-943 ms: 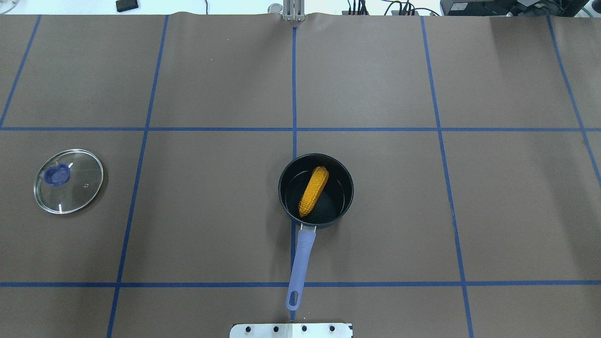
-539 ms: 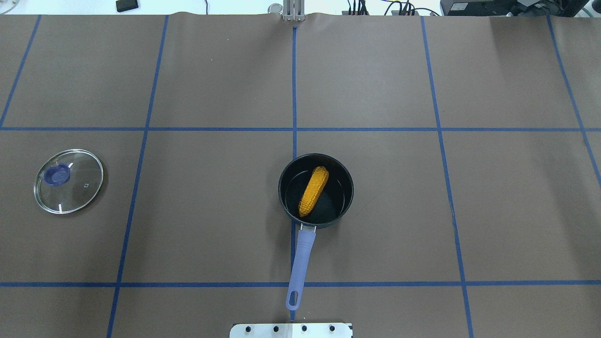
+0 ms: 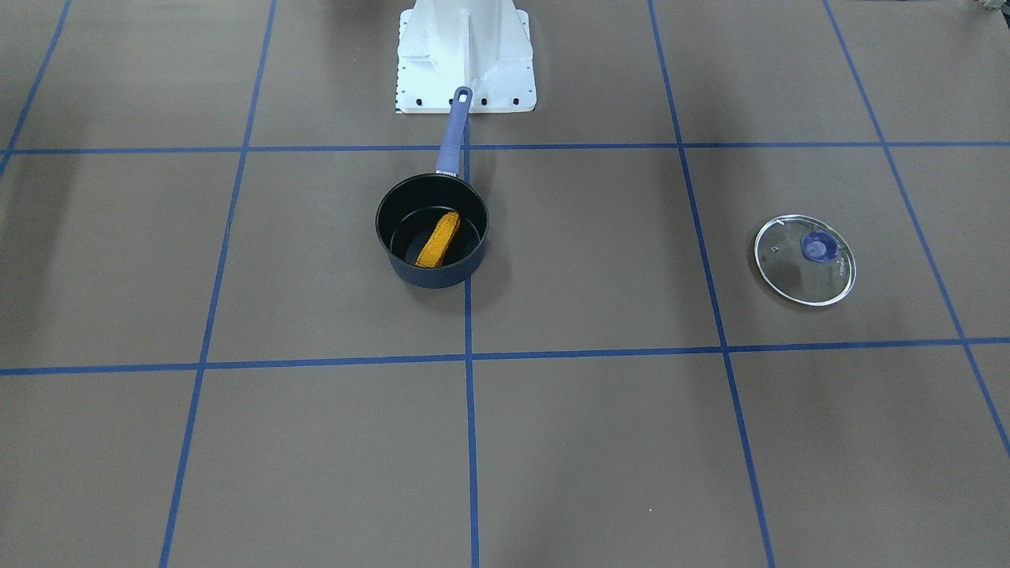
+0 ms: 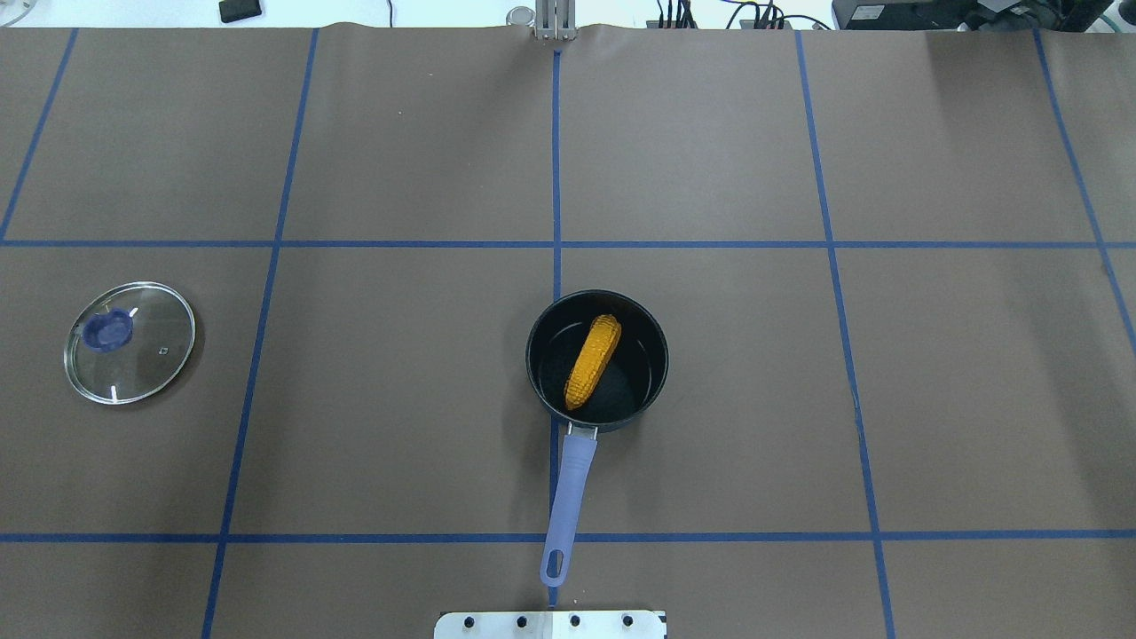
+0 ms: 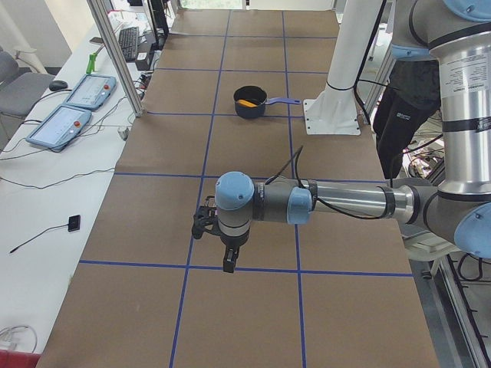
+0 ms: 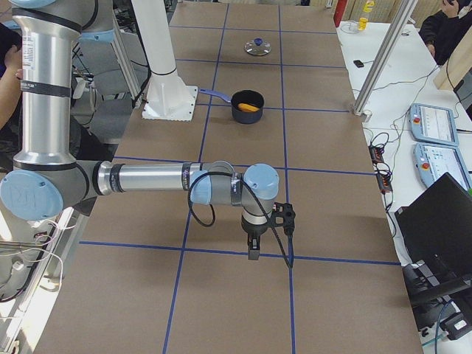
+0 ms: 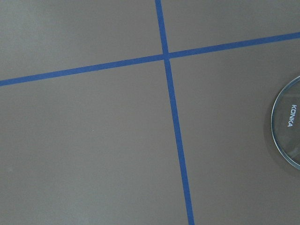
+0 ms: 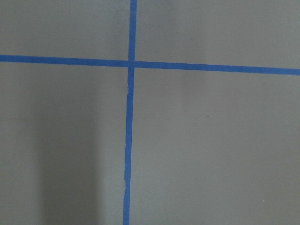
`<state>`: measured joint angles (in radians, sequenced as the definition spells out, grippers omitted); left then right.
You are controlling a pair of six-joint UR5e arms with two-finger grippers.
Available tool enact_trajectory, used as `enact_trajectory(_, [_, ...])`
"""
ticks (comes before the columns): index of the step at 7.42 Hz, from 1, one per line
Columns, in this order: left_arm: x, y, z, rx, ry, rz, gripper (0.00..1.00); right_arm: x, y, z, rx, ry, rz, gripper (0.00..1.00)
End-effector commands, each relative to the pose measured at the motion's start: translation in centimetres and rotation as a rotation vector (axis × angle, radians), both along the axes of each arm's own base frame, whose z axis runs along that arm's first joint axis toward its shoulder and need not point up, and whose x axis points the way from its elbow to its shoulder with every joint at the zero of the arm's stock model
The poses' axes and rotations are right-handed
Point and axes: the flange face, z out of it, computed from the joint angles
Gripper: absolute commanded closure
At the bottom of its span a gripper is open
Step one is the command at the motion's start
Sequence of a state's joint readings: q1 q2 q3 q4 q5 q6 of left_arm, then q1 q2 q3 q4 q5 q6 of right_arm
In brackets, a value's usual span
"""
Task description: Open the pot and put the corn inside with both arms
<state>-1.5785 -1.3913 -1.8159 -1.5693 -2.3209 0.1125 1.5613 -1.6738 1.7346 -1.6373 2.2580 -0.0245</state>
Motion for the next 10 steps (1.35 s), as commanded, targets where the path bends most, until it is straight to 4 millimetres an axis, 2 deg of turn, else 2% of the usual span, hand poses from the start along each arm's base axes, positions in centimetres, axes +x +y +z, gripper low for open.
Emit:
enact_trajectory(1, [0.00,0.00,-0.02,0.001,0.000,0.001,0.01,-0.06,-0.02,-0.03,0.001,0.000,-0.001,0.00])
enact_trajectory(10, [0.06,-0.10,-0.17,0.006,0.000,0.002,0.01,-0.27,0.17,0.24,-0.007,-0.028,-0.005,0.00])
